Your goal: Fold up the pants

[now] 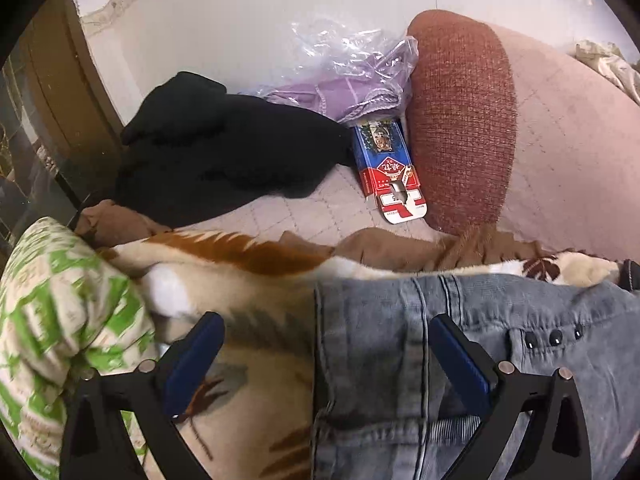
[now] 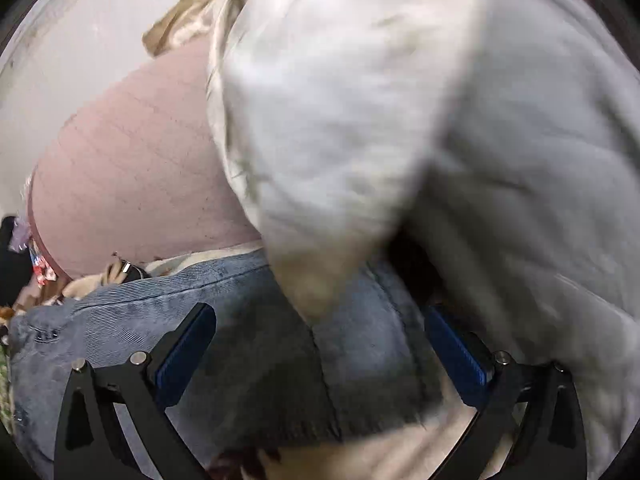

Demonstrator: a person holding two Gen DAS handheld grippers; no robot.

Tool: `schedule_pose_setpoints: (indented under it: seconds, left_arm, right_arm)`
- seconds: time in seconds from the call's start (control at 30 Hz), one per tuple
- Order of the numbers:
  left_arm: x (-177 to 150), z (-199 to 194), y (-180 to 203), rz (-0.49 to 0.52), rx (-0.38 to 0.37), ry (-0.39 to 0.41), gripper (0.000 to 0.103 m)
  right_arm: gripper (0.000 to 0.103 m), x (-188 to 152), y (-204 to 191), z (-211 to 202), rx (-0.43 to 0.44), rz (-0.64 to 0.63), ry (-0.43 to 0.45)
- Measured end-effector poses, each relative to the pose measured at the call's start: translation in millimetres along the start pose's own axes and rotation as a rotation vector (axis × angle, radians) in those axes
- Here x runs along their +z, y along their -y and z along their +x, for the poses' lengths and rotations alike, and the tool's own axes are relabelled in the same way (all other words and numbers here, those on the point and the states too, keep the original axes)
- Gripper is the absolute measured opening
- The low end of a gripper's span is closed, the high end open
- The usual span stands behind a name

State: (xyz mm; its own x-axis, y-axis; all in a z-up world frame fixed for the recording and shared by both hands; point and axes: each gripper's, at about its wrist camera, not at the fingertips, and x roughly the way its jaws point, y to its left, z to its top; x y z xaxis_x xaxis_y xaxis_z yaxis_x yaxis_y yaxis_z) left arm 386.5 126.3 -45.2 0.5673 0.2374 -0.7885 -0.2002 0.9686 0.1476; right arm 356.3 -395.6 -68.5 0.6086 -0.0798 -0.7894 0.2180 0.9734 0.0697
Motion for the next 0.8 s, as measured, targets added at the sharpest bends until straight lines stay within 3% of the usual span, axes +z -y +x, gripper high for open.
schedule_pose_setpoints:
  seconds: [0.1,0.17,0.23,0.4,0.5,0.7,0.8]
  left_arm:
    - [6,11,7,0.008,-0.017,-0.018,0.098]
    - [6,18,14,0.025,-0.026,-0.038,0.093]
    - [6,24,21,0.043,-0.038,-0.055,0.078]
    - [2,36,32,0.075,-0.048,-0.086,0.064]
    - [0,42,32,0.05,-0.104,-0.099,0.045]
    - [-7,41,41,0.073,-0.118,-0.057,0.028]
    - [-11,34,38,0.071,-0.152,-0.022,0.022]
  right_arm:
    - [0.103,4,-12,10,-0.083,-0.059,0.005]
    - [0.103,11,-11,17,-0.094,-0.025,-0.004]
    - [0.103,15,-11,23,-0.132,-0.002,-0.022]
    - [0.103,21,-17,46,-0.304,0.032,-0.058]
    - [0.103,23,-18,54,-0.38,0.063,-0.055]
    - [0.102,21,-14,66,-0.345,0.086,-0.076]
    - [0.078,17,-6,57,-0.241,0.108,-0.076]
